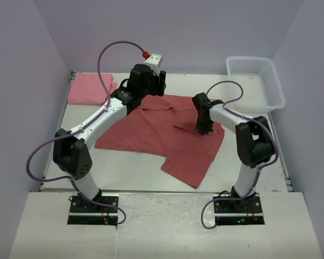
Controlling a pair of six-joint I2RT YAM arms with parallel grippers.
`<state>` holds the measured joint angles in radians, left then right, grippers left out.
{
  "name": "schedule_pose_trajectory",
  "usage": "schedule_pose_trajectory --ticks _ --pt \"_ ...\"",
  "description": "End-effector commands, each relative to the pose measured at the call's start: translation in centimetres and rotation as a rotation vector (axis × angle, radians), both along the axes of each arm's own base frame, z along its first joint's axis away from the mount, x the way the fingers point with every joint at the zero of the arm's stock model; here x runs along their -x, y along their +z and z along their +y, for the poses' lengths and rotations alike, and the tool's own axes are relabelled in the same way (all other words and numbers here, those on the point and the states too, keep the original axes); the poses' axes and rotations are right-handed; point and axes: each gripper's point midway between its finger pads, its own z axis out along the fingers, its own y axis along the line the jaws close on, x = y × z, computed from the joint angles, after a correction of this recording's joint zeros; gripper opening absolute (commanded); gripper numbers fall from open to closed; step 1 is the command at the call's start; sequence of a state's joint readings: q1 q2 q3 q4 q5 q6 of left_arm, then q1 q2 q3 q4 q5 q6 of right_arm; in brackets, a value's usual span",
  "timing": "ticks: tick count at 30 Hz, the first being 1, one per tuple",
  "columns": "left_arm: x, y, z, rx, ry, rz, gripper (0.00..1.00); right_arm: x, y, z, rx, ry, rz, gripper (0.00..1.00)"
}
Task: Fold and stack the t-shirts
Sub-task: Fold the flattened tshirt in 1/3 of the way
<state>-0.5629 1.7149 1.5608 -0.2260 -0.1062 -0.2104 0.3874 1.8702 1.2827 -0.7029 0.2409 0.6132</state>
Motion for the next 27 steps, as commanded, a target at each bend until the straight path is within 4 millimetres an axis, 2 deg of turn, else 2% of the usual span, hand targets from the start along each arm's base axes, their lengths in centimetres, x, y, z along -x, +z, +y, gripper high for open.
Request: schedule_pose_trajectory --ticks 1,7,13,14,18,19,21,22,24,25,27 --pt "-0.4 1.8 -0.5 0.047 -0.014 -0.026 0.61 0.4 1.6 -1.4 0.040 -0.076 -0.053 0.00" --pt "-0.2 2.5 -0.6 0.060 -0.022 -0.033 0.61 1.4 0.8 -1.7 0.041 -0.083 -0.022 0.00" --pt "-0.1 1.9 -0.8 0.057 -0.032 -0.017 0.61 1.9 0.3 -1.5 0.021 -0.077 -0.019 0.01" --pt "-0.1 1.7 -0.8 0.055 -0.030 -0.013 0.61 2.1 0.0 -1.4 0.016 -0.066 -0.011 0.06" --pt "-0.7 0.2 -0.1 0.023 0.015 0.010 0.61 2.5 0.0 -1.1 0.001 -0.033 -0.033 0.39" --pt "-0.8 -0.2 0.1 0.017 0.031 0.016 0.61 2.0 1.3 -0.9 -0.012 -0.023 -0.090 0.52" --pt "-1.2 -1.1 0.8 0.002 0.079 0.019 0.61 2.3 2.4 -1.0 0.002 0.009 -0.145 0.69" --pt "-1.3 -1.3 1.2 -0.005 0.102 0.017 0.61 2.0 3.3 -1.1 -0.001 0.010 -0.181 0.82" --pt "-1.6 -2.3 2.2 -0.026 0.157 0.016 0.61 1.0 6.0 -0.6 -0.031 0.056 -0.248 0.98" --pt "-1.7 -2.6 2.5 -0.037 0.174 0.018 0.61 0.3 7.5 -0.3 -0.028 0.071 -0.266 0.99" --pt "-2.2 -4.0 3.2 -0.072 0.213 0.035 0.61 -0.3 8.8 0.0 -0.037 0.094 -0.289 0.99"
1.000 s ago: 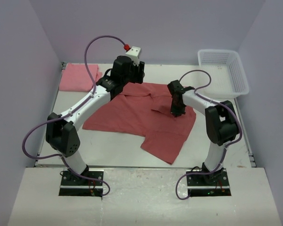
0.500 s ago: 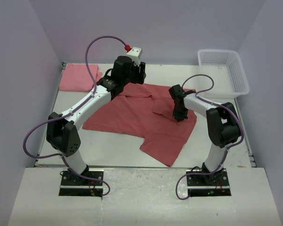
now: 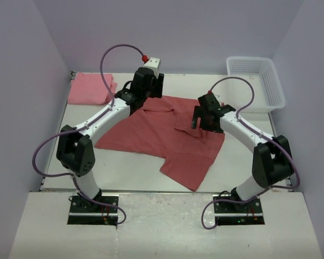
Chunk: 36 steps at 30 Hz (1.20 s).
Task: Fold and stack the t-shirts
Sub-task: Fold the flattened tshirt in 1/3 of the way
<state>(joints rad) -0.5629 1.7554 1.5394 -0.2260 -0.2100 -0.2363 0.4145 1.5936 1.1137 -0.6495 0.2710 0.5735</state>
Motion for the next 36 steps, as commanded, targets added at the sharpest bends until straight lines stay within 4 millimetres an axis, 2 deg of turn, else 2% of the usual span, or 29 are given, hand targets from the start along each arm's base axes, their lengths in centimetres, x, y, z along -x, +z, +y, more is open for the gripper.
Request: schedule_pose_trajectory --ticks 1,2,4,6,7,8,9,10,12,13,14,16,19,20,21,22,25,26,28,33,34,35,36 --pt "-1.4 -1.6 2.2 -0.041 0.114 0.001 0.61 -3.2 5.0 1.0 -0.024 0.056 -0.156 0.99" --pt "-1.7 -2.9 2.4 -0.054 0.123 0.029 0.61 -3.4 6.0 1.4 -0.046 0.071 -0.185 0.97" --pt "-2.5 -4.0 3.6 -0.052 0.142 0.064 0.57 -3.6 6.8 2.6 -0.099 0.125 -0.209 0.90" --pt "-3.2 -5.6 4.2 -0.027 0.138 0.102 0.45 -3.4 7.2 3.2 -0.130 0.156 -0.218 0.10" --pt "-4.3 -6.2 6.1 -0.008 0.166 0.120 0.30 -3.4 7.4 3.6 -0.155 0.168 -0.224 0.00" --pt "-4.7 -7.7 6.3 0.024 0.158 0.168 0.09 -2.9 6.9 4.0 -0.175 0.184 -0.213 0.00" --pt "-5.3 -8.1 7.0 0.046 0.166 0.190 0.02 -2.7 6.9 4.6 -0.205 0.211 -0.214 0.00" --pt "-6.1 -8.7 9.0 0.072 0.194 0.207 0.00 -2.8 7.0 5.2 -0.236 0.231 -0.224 0.00" --pt "-7.0 -9.5 10.0 0.118 0.204 0.216 0.00 -1.7 6.2 6.8 -0.318 0.273 -0.186 0.00" --pt "-7.5 -9.7 11.1 0.127 0.225 0.218 0.00 -1.6 5.8 7.9 -0.367 0.296 -0.174 0.00" --pt "-8.1 -9.9 11.4 0.128 0.229 0.223 0.00 -0.6 5.2 9.2 -0.432 0.335 -0.130 0.00" --pt "-8.7 -9.8 12.0 0.113 0.239 0.217 0.00 0.1 3.9 10.7 -0.470 0.375 -0.087 0.00" --pt "-9.3 -10.0 12.7 0.101 0.248 0.218 0.00 0.7 2.5 11.9 -0.460 0.427 -0.054 0.00" --pt "-9.3 -10.2 12.8 0.097 0.252 0.226 0.02 0.6 2.0 11.8 -0.433 0.418 -0.044 0.04" --pt "-9.3 -10.4 13.1 0.095 0.261 0.233 0.12 0.6 1.6 11.4 -0.413 0.406 -0.030 0.14" --pt "-9.2 -10.6 13.2 0.093 0.265 0.238 0.31 0.3 1.1 11.3 -0.398 0.408 -0.021 0.28" --pt "-8.4 -11.3 14.8 0.043 0.344 0.261 0.42 0.1 0.6 11.1 -0.367 0.397 -0.002 0.34" --pt "-7.8 -11.9 16.8 -0.016 0.434 0.270 0.44 0.1 0.6 11.0 -0.366 0.394 -0.001 0.33" --pt "-6.7 -12.1 19.3 -0.091 0.549 0.268 0.47 0.2 0.9 11.1 -0.382 0.392 -0.010 0.33" --pt "-4.8 -12.2 22.5 -0.113 0.690 0.262 0.52 0.5 0.7 11.4 -0.402 0.397 0.003 0.33" --pt "-4.5 -12.4 22.9 -0.112 0.700 0.264 0.52 0.4 0.5 11.5 -0.400 0.396 0.014 0.28" --pt "-4.5 -12.5 23.0 -0.108 0.701 0.265 0.51 0.5 -0.4 11.6 -0.397 0.394 0.049 0.18" --pt "-4.3 -12.7 22.9 -0.099 0.707 0.269 0.49 0.7 -0.7 11.8 -0.400 0.390 0.067 0.00"
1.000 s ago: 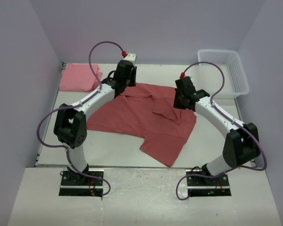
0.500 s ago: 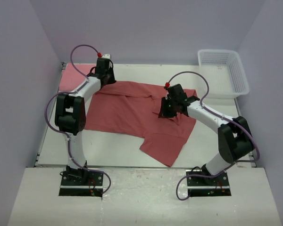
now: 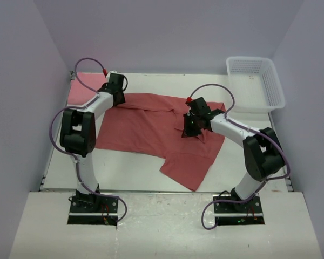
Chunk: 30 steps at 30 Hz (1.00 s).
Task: Fold and stack the t-shirts
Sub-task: Fold the flattened tshirt in 1/3 of the way
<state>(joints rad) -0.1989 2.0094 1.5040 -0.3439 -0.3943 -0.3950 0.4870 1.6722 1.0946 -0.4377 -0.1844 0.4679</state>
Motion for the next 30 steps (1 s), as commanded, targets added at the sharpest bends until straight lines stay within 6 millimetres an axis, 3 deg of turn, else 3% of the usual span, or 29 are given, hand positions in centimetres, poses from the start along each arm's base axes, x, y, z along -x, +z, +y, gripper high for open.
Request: schedule_pose_trajectory --ticks 1,3,5,6,7,8,12,17,19,30 --pt "0.7 2.7 1.8 -0.002 0.100 -0.067 0.47 -0.4 0.2 1.4 -0.035 0.023 0.024 0.00" --pt "1.3 2.4 1.3 0.042 0.106 -0.068 0.42 0.1 0.1 1.9 -0.044 0.039 0.023 0.00" --pt "2.9 1.9 0.6 0.077 0.110 -0.062 0.33 0.8 0.4 2.8 -0.063 0.073 0.021 0.00" --pt "3.6 2.8 0.5 0.106 0.143 -0.091 0.29 0.9 0.7 3.2 -0.073 0.088 0.014 0.00" --pt "5.1 1.6 0.7 0.096 0.167 -0.071 0.26 1.3 0.7 3.7 -0.078 0.107 0.017 0.00" --pt "5.8 1.8 0.3 0.102 0.178 -0.080 0.23 1.6 0.8 4.0 -0.085 0.120 0.022 0.00" --pt "9.6 2.8 -0.2 0.109 0.221 -0.133 0.22 2.8 0.7 5.4 -0.105 0.171 0.043 0.00" --pt "12.6 1.4 0.0 0.125 0.234 -0.089 0.22 4.7 -0.7 6.6 -0.112 0.198 0.099 0.00" --pt "13.7 0.0 0.6 0.098 0.242 -0.054 0.23 5.3 -1.3 7.3 -0.105 0.217 0.107 0.00" --pt "14.6 -5.1 -0.1 0.135 0.226 0.085 0.22 5.6 -3.6 8.4 -0.081 0.243 0.148 0.00"
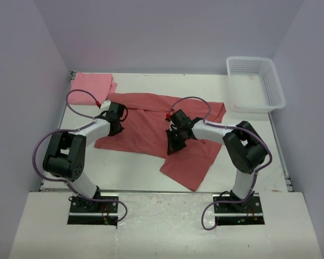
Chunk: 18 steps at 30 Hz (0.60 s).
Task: Fold and stack the t-shirts
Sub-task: Fold the flattened tshirt in 1/3 of the way
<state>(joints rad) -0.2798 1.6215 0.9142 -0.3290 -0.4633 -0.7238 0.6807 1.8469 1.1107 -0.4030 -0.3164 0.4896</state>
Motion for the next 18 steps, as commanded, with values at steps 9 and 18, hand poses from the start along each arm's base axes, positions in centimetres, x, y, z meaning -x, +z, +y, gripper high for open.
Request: schedule_pose_trajectory --ticks 9,18 --pt "3.7 -5.2 0.5 0.057 0.056 0.141 0.24 0.9 -0.6 -0.3 -0.009 -0.044 0.020 0.00" --pt "8.4 -4.9 0.9 0.123 0.124 0.182 0.25 2.6 -0.8 -1.5 -0.002 -0.101 0.063 0.00"
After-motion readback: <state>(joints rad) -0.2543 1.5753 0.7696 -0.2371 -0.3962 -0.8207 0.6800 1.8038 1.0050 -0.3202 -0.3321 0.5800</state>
